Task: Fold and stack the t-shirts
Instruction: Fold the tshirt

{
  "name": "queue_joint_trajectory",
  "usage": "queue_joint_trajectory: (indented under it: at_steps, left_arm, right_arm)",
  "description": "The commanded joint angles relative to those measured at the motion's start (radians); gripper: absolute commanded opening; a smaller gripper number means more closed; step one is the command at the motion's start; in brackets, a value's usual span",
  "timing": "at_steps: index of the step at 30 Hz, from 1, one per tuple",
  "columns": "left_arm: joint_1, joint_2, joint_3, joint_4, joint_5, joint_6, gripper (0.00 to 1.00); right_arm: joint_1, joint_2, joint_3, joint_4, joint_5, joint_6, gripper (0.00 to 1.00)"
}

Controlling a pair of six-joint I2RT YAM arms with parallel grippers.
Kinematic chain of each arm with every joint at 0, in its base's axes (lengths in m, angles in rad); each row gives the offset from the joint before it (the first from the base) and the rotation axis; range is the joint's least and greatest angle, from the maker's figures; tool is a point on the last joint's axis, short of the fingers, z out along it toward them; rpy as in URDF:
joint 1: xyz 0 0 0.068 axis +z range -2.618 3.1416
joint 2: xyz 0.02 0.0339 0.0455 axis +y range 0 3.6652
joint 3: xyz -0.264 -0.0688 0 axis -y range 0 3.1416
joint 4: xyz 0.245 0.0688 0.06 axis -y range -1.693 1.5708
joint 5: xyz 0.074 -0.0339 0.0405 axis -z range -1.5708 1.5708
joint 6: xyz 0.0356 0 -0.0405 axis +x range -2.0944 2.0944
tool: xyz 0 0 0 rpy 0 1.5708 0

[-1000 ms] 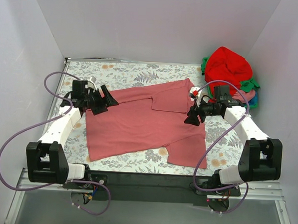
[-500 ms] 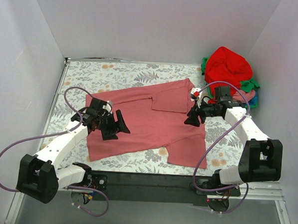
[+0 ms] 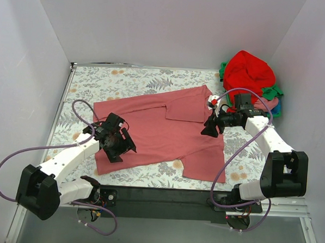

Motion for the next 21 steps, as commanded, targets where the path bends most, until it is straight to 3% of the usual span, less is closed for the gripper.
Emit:
queue_joint_trajectory:
  at_steps: [1, 4, 5, 21]
  left_arm:
    - [-0.003, -0.024, 0.021, -0.120, -0.162, -0.173, 0.70]
    - [-0.003, -0.062, 0.014, -0.154, -0.199, -0.250, 0.69]
    - [-0.003, -0.067, 0.008, -0.157, -0.210, -0.256, 0.64]
    - [0.002, -0.027, 0.000, -0.309, -0.416, -0.495, 0.61]
  right_arm:
    - [-0.002, -0.010, 0.006, 0.006, -0.012, 0.012, 0.59]
    - [-0.002, 0.001, 0.006, 0.006, -0.009, 0.015, 0.59]
    - [-0.002, 0.002, 0.006, 0.006, -0.008, 0.016, 0.59]
    - [-0.002, 0.031, 0.006, 0.004, 0.007, 0.021, 0.60]
